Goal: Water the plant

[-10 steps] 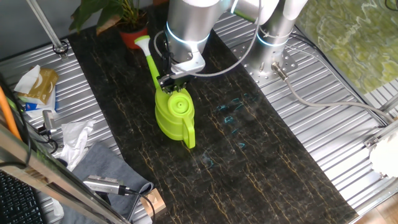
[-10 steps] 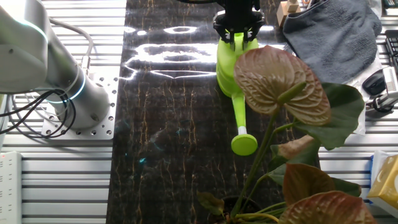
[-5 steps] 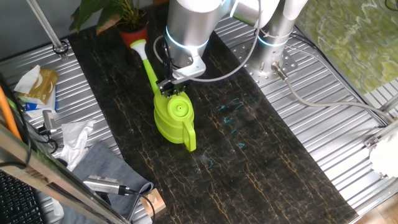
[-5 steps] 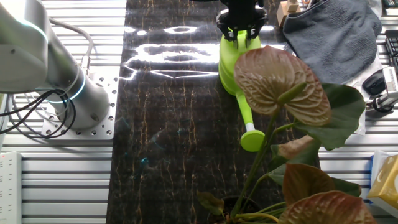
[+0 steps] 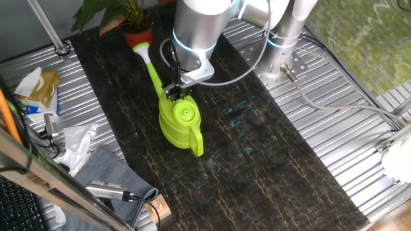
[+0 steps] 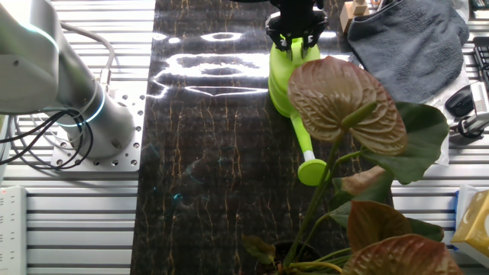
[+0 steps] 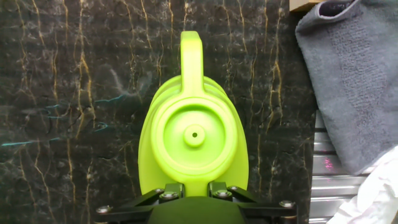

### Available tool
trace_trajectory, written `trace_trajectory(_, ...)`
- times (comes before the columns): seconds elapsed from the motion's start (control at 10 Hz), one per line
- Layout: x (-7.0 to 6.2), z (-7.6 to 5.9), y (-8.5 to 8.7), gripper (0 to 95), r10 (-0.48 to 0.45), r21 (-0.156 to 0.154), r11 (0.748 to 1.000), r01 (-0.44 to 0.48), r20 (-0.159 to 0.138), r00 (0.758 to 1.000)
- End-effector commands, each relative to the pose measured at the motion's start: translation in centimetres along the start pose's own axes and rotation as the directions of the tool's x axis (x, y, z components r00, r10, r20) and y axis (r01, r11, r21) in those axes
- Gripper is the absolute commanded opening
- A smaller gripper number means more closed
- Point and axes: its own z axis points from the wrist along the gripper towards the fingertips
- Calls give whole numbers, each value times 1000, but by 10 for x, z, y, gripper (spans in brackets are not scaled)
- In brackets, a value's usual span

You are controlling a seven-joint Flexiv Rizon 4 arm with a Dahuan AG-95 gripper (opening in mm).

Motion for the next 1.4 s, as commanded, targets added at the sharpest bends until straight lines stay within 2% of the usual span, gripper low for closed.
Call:
trace_trajectory(0.1, 0, 0, -1, 0, 0, 0, 1000, 0, 0, 1000)
trace_trajectory(0.8, 2, 2, -3, 0, 44, -16, 999, -44, 14, 999)
trace_trajectory(1.4, 7, 1, -17, 0, 30, -24, 999, -30, 23, 999)
